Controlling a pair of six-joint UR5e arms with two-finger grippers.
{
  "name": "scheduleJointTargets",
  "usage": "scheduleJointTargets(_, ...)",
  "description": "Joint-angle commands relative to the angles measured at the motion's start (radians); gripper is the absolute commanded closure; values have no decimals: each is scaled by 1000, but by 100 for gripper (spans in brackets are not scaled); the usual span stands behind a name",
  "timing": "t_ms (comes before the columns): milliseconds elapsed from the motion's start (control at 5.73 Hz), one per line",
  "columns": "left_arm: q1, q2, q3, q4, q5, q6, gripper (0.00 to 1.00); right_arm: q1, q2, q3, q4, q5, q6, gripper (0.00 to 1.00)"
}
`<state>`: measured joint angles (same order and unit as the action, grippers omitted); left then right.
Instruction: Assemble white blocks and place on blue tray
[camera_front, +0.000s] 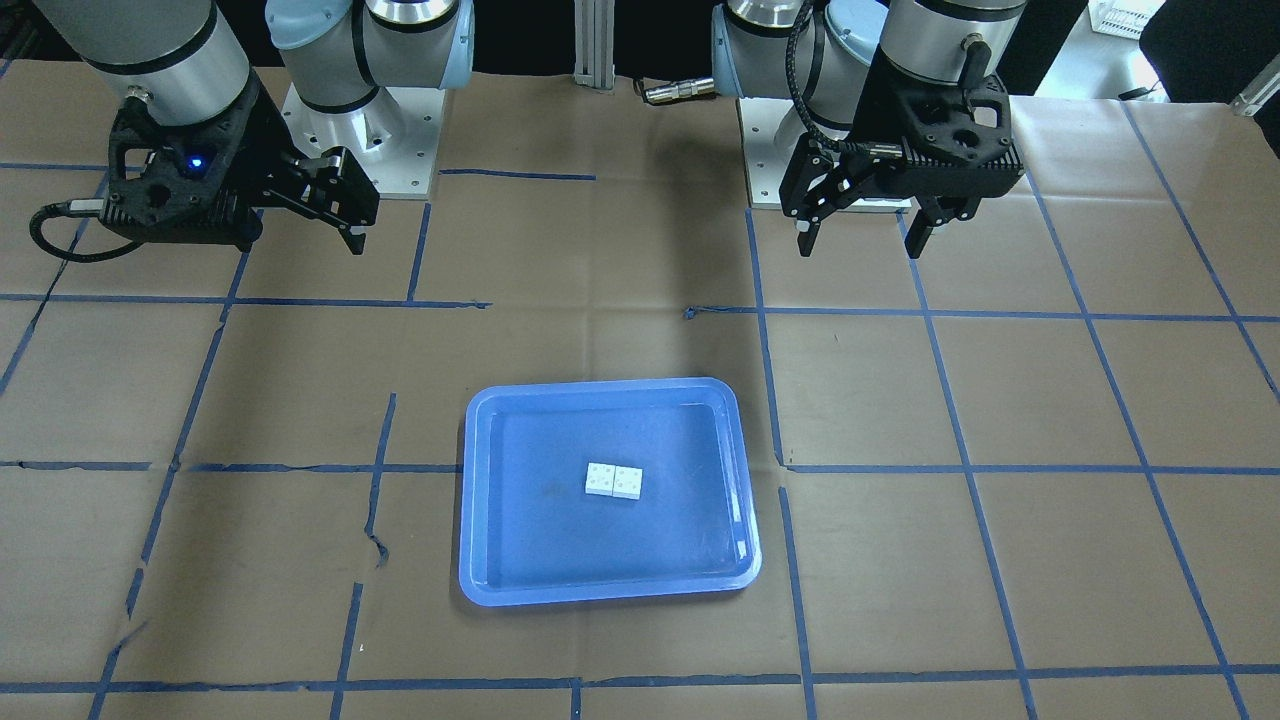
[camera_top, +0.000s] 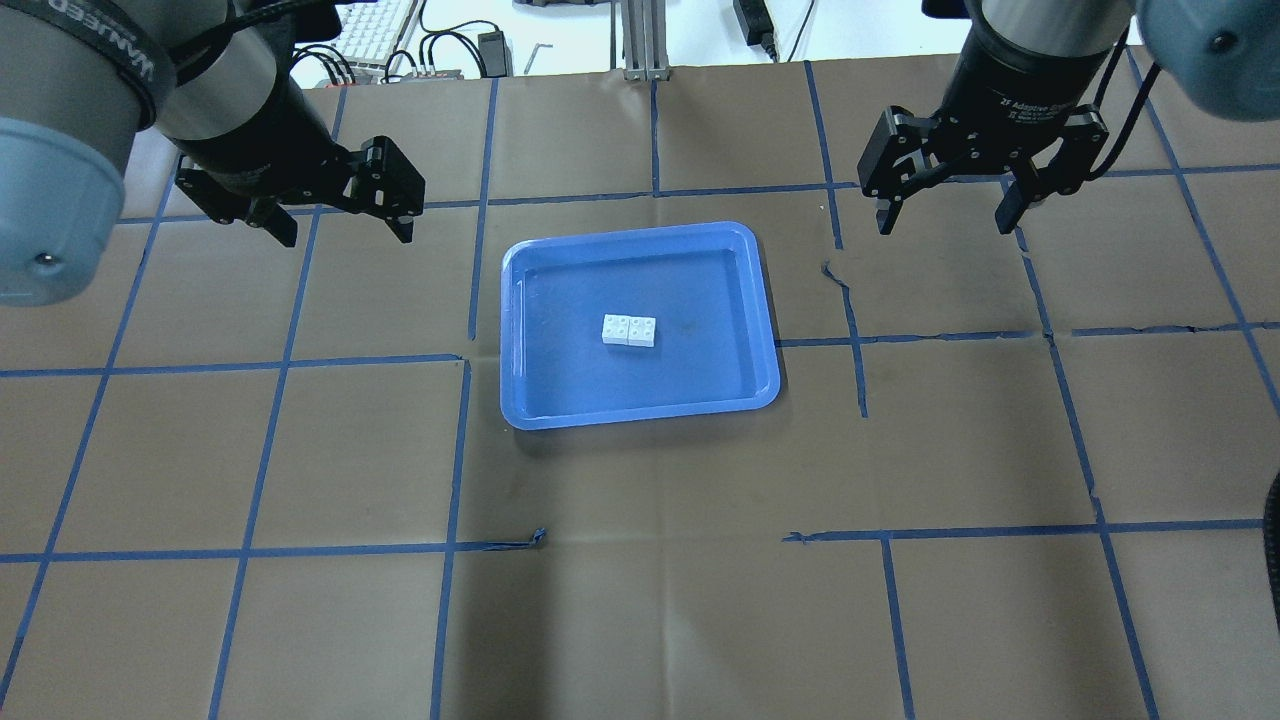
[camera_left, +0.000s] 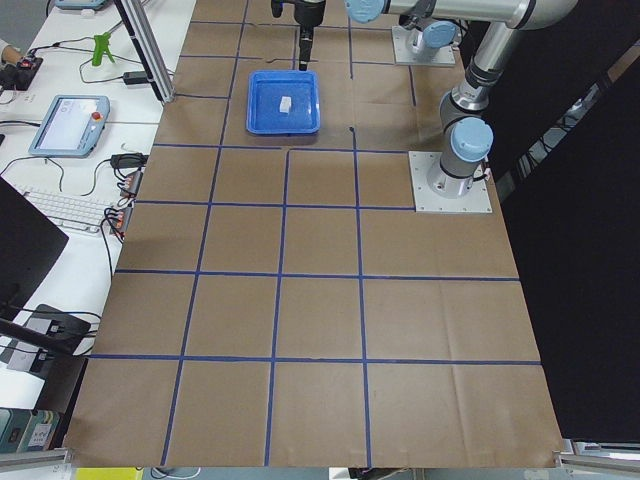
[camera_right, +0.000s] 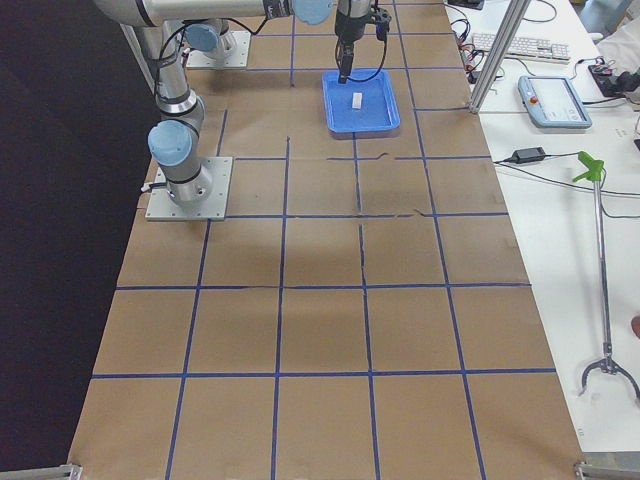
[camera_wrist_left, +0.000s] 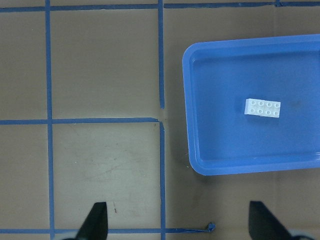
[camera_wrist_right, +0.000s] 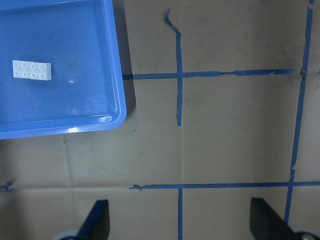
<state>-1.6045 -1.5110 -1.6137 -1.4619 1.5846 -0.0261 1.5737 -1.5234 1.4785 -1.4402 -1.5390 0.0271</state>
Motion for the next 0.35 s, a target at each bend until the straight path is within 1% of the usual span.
scheduleJointTargets(0,0,0,-2,0,-2,0,1,-1,2,3,-2,-3,1,0)
scheduleJointTargets(174,0,0,-3,0,-2,0,1,-1,2,3,-2,-4,1,0)
